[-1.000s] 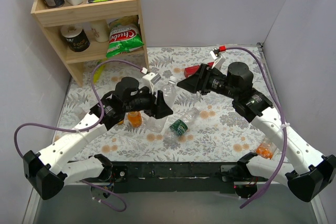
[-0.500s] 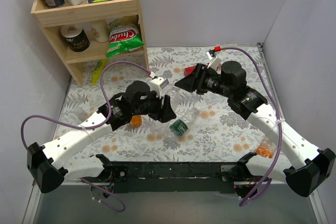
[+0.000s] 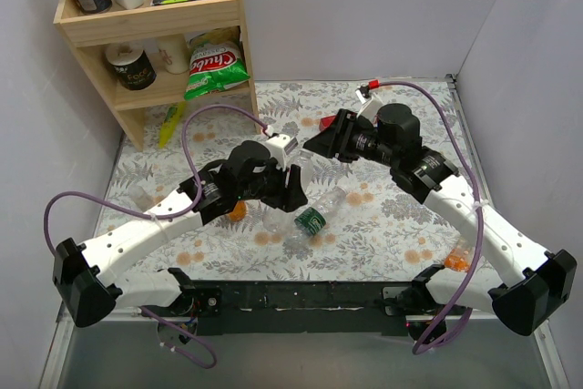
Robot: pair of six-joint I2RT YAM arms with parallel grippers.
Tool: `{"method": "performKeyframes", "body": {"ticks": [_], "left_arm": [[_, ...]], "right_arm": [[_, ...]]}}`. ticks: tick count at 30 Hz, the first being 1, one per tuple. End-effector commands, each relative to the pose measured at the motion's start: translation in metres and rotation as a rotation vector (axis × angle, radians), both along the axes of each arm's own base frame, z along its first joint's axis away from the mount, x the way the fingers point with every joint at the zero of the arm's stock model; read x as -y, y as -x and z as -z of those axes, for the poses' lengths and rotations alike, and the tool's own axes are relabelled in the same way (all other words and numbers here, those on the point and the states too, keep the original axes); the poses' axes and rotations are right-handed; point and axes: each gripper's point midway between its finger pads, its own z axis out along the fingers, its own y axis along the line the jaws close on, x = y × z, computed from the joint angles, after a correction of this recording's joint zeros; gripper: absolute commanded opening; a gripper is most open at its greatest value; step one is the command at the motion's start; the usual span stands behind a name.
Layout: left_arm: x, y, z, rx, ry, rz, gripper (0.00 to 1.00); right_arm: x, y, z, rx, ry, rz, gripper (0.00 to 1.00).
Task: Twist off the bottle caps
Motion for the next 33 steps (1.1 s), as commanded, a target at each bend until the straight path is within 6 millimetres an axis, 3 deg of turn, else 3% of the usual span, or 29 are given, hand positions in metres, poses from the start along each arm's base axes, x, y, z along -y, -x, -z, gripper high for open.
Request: {"method": "performKeyframes", "body": {"ticks": [1,16,19,21,24,25,26,28,30,31,32,33], "left_arm": [[0.017,0.003,-0.035,0.074,0.076,0.055,0.12],[0.020,0.006,-0.034,0.078,0.068,0.042,0.11],[0.021,0.008,-0.031,0.073,0.064,0.048,0.11],[0.021,0.011,-0.032,0.069,0.072,0.053,0.11],[0.020,0.015,-0.034,0.056,0.103,0.051,0.11],[0.021,0.019,-0.041,0.053,0.139,0.058,0.11],[0.022,0.022,-0.041,0.040,0.155,0.070,0.11],[0.028,0.039,-0.056,0.033,0.245,0.158,0.12],[0.029,0.052,-0.055,-0.010,0.304,0.204,0.12],[0.031,0.063,-0.073,-0.005,0.390,0.282,0.12],[0.029,0.069,-0.065,-0.049,0.410,0.297,0.12],[0.029,0.072,-0.077,-0.029,0.471,0.333,0.12]], "right_arm": [[-0.005,-0.001,-0.017,0.027,-0.024,-0.005,0.56],[-0.003,-0.007,0.006,-0.029,0.041,0.027,0.50],[-0.003,-0.007,0.004,-0.018,0.029,0.030,0.45],[-0.003,-0.005,0.007,-0.015,0.019,0.030,0.34],[-0.007,0.001,-0.006,0.040,-0.051,-0.012,0.14],[-0.008,0.005,0.001,0.038,-0.057,-0.026,0.10],[-0.009,0.006,-0.014,0.095,-0.104,-0.039,0.02],[-0.011,0.015,-0.018,0.139,-0.133,-0.090,0.01],[-0.017,0.028,-0.037,0.235,-0.189,-0.190,0.01],[-0.017,0.031,-0.042,0.275,-0.193,-0.219,0.01],[-0.020,0.042,-0.053,0.329,-0.222,-0.284,0.01],[-0.021,0.047,-0.058,0.363,-0.234,-0.319,0.01]]}}
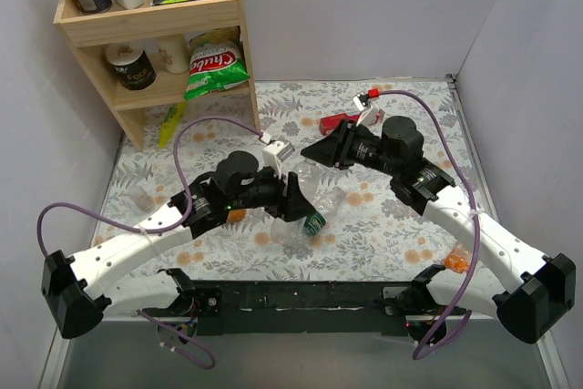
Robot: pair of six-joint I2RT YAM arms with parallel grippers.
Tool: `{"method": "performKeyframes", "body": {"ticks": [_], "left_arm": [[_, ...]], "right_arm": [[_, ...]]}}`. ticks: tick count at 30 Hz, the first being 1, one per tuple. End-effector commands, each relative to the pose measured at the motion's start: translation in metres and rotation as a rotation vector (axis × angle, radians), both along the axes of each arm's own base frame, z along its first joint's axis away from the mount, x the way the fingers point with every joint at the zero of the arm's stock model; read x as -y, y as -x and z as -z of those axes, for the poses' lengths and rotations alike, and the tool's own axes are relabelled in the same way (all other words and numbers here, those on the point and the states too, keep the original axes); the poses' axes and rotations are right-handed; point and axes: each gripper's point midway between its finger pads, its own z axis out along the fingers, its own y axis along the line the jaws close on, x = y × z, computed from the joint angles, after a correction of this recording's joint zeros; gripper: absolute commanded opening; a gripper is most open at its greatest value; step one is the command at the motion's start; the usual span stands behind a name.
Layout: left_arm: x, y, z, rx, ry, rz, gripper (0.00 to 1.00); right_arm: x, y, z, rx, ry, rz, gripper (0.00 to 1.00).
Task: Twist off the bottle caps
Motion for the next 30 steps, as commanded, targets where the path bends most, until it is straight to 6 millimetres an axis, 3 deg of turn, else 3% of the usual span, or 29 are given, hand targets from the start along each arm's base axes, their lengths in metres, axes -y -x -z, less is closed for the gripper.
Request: {"method": "performKeyframes", "body": {"ticks": [1,2,3,5,6,9,11,12,13,14,15,17,18,23,25,27,30], "left_arm": [[0.006,0.037,-0.058,0.016,0.319,0.240,0.12],[0.001,0.048,-0.066,-0.007,0.357,0.292,0.12],[-0.005,0.042,-0.068,0.009,0.392,0.292,0.12],[-0.013,0.055,-0.076,-0.010,0.439,0.373,0.12],[-0.017,0.053,-0.079,-0.015,0.472,0.373,0.12],[-0.022,0.058,-0.081,-0.008,0.487,0.395,0.13],[-0.023,0.055,-0.079,-0.008,0.477,0.373,0.12],[-0.024,0.052,-0.075,-0.010,0.463,0.356,0.12],[-0.023,0.050,-0.073,-0.009,0.456,0.342,0.12],[-0.024,0.047,-0.071,-0.004,0.447,0.321,0.12],[-0.024,0.037,-0.061,-0.029,0.408,0.254,0.12],[-0.025,0.026,-0.052,-0.002,0.348,0.199,0.12],[-0.028,0.015,-0.037,-0.026,0.287,0.126,0.12],[-0.039,-0.008,-0.010,0.015,0.126,0.009,0.12],[-0.042,-0.015,-0.008,0.032,0.092,-0.036,0.12],[-0.044,-0.017,-0.006,0.045,0.066,-0.055,0.13],[-0.045,-0.019,-0.002,0.046,0.043,-0.067,0.13]], "right_arm": [[-0.013,0.040,-0.064,0.327,-0.154,-0.268,0.01],[-0.014,0.053,-0.066,0.352,-0.169,-0.348,0.01],[-0.014,0.060,-0.076,0.407,-0.202,-0.387,0.01],[-0.014,0.076,-0.077,0.414,-0.233,-0.488,0.01],[-0.012,0.083,-0.087,0.475,-0.267,-0.521,0.01],[-0.010,0.095,-0.089,0.485,-0.303,-0.595,0.01],[-0.010,0.090,-0.092,0.490,-0.295,-0.572,0.08],[-0.008,0.084,-0.092,0.484,-0.282,-0.547,0.14],[-0.007,0.081,-0.088,0.447,-0.260,-0.532,0.31],[-0.006,0.074,-0.088,0.452,-0.246,-0.492,0.41],[-0.003,0.069,-0.095,0.461,-0.240,-0.456,0.49],[-0.001,0.055,-0.089,0.421,-0.200,-0.364,0.68],[0.002,0.050,-0.092,0.415,-0.183,-0.324,0.76],[0.017,0.009,-0.063,0.251,-0.055,-0.044,0.79],[0.019,0.000,-0.057,0.175,-0.030,0.021,0.73],[0.014,-0.001,-0.035,0.074,0.040,0.036,0.67],[0.005,-0.001,-0.027,0.051,0.070,0.040,0.65]]}}
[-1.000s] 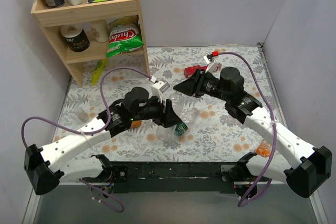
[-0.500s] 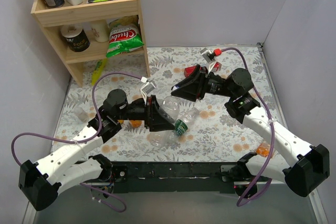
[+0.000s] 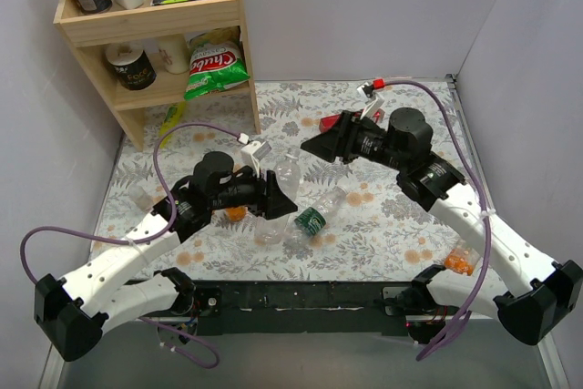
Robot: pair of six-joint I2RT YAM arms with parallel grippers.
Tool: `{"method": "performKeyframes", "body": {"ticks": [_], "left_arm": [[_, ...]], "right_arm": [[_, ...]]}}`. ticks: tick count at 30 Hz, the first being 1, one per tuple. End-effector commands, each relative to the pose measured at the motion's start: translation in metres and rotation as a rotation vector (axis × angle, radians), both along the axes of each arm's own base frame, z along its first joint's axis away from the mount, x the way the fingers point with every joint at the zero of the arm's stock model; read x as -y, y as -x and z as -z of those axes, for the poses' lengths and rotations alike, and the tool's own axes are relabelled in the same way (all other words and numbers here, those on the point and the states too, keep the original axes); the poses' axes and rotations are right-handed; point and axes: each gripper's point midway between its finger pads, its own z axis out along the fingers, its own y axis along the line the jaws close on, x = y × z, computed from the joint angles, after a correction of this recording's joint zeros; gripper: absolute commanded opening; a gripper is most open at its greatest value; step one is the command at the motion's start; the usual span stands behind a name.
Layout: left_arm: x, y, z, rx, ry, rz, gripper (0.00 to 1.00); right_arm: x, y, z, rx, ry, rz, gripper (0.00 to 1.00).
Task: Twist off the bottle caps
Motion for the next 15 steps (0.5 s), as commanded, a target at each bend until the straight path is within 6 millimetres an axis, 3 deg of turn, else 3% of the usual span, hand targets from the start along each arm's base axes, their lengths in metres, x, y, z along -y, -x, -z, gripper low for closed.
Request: {"method": "performKeyframes", "body": {"ticks": [1,7,10,15], "left_arm": [[-0.007,-0.011,-0.003,0.062,-0.062,-0.060,0.13],[-0.022,-0.028,0.006,0.057,-0.118,-0.205,0.12],[-0.029,-0.039,-0.011,0.091,-0.107,-0.281,0.13],[-0.043,-0.067,-0.027,0.106,-0.123,-0.351,0.15]], "right_arm": [[-0.003,-0.009,0.016,-0.080,0.080,0.093,0.65],[0.007,-0.024,0.054,-0.142,0.168,0.194,0.66],[0.012,-0.028,0.079,-0.175,0.241,0.214,0.66],[0.016,-0.037,0.101,-0.149,0.343,0.224,0.67]]}}
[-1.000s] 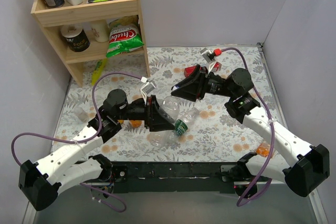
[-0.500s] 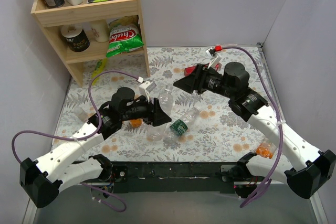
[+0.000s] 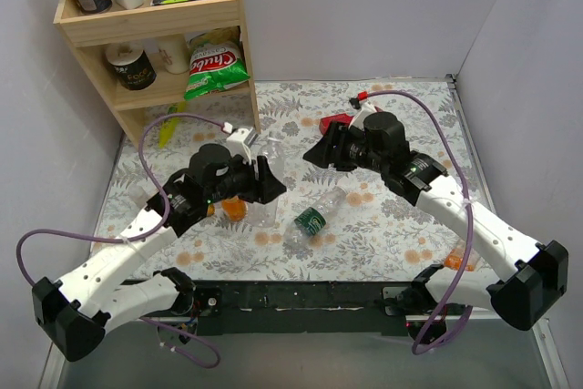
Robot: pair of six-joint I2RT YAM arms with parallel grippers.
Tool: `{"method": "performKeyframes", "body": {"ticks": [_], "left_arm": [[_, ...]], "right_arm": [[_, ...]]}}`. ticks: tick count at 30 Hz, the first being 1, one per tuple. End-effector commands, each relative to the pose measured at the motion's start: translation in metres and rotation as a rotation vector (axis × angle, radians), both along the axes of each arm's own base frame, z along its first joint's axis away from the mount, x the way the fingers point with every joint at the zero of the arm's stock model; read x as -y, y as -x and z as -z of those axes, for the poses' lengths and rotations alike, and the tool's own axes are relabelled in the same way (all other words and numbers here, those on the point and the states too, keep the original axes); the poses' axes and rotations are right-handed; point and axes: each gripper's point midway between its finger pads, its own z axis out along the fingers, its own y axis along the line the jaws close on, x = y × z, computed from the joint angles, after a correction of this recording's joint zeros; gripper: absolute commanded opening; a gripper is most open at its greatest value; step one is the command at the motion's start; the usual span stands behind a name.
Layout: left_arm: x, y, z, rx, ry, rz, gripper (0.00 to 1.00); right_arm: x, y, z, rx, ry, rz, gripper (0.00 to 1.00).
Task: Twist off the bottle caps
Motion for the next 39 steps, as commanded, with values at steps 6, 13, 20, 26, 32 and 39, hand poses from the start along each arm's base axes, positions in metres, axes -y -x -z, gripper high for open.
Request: {"method": "performKeyframes", "body": {"ticks": [6,13,20,26,32,39], "left_arm": [[-0.065,-0.075,-0.069,0.131,-0.005,-0.285,0.15],[-0.104,-0.090,-0.099,0.212,-0.007,-0.455,0.16],[-0.114,-0.078,-0.092,0.214,-0.017,-0.481,0.16],[-0.117,-0.072,-0.085,0.191,-0.028,-0.483,0.16],[-0.117,-0.071,-0.085,0.189,-0.033,-0.482,0.16],[-0.115,-0.071,-0.083,0.180,-0.033,-0.469,0.16]], "right_arm": [[-0.015,-0.026,0.061,0.078,0.243,-0.093,0.66],[-0.066,-0.053,0.097,0.122,0.397,-0.146,0.66],[-0.098,-0.086,0.158,0.093,0.586,-0.162,0.64],[-0.104,-0.090,0.195,0.042,0.690,-0.192,0.64],[-0.105,-0.076,0.222,0.008,0.726,-0.233,0.63],[-0.114,-0.069,0.234,0.021,0.755,-0.254,0.61]]}}
